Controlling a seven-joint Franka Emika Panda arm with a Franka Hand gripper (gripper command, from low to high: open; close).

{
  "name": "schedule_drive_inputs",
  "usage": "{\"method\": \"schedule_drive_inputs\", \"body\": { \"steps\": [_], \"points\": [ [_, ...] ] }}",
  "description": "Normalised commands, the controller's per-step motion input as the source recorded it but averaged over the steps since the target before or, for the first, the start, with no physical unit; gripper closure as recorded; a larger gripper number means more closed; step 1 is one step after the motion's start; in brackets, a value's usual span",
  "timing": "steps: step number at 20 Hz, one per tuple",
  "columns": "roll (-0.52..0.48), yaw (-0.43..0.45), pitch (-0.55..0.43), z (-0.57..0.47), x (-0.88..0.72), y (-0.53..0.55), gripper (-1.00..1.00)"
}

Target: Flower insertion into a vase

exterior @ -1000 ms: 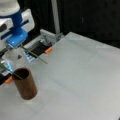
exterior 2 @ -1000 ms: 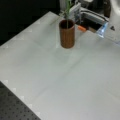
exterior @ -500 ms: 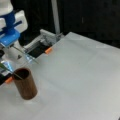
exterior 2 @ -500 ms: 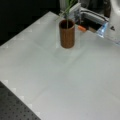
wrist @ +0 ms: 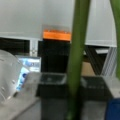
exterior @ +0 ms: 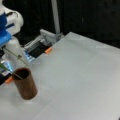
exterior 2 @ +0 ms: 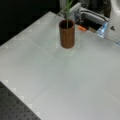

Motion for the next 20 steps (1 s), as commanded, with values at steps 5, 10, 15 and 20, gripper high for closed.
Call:
{"method": "schedule_drive_inputs", "body": {
  "steps": [5, 10, 15, 20],
  "points": [
    [-0.047, 0.106, 0.335, 0.08, -0.15, -0.14, 1.00],
    [-0.014, 0.100, 0.554, 0.11, 0.15, -0.15, 1.00],
    [-0.040, 0.135, 0.690, 0.18, 0.38, -0.21, 1.00],
    [0.026, 0.073, 0.593, 0.19, 0.41, -0.25, 1.00]
  ]
}}
